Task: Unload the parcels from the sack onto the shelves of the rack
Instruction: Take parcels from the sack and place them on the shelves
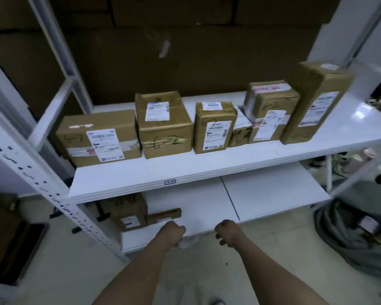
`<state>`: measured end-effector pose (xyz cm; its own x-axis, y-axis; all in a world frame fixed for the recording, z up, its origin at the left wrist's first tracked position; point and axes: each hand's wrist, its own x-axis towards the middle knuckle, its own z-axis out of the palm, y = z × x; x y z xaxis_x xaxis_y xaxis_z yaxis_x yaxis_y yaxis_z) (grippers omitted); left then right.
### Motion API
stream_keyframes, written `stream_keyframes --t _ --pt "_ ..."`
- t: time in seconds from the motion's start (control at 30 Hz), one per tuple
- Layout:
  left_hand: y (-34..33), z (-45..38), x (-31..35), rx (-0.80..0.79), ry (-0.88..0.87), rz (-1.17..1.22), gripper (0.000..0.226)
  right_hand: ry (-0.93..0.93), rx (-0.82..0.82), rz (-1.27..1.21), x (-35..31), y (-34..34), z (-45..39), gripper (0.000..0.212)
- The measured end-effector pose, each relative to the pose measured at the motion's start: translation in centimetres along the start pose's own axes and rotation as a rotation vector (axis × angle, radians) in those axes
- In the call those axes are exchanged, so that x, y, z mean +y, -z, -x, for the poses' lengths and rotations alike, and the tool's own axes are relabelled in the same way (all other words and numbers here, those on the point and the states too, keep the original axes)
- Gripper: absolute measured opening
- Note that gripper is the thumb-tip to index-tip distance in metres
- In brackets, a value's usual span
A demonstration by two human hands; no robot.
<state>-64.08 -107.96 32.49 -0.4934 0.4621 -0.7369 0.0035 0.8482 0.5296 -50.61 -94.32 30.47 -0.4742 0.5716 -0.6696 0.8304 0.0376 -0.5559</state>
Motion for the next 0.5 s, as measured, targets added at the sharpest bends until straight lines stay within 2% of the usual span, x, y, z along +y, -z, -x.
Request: stream_keyframes --t 0.1,0.2,0.5 --pt "-1.7 2.6 3.9 0.008 -0.051 0.007 0.015 -0.016 0.054 -0.045 1.3 3.4 2.5 0.016" --pt "-4.7 4.7 7.3 0.012 -0.096 -0.032 0.028 -0.031 0.087 -0.120 3.5 7.0 4.1 0.016" --pt "-20.1 6.3 18.8 -0.017 -0.179 -0.112 0.019 -0.044 0.148 -0.137 16.2 22.5 5.2 0.015"
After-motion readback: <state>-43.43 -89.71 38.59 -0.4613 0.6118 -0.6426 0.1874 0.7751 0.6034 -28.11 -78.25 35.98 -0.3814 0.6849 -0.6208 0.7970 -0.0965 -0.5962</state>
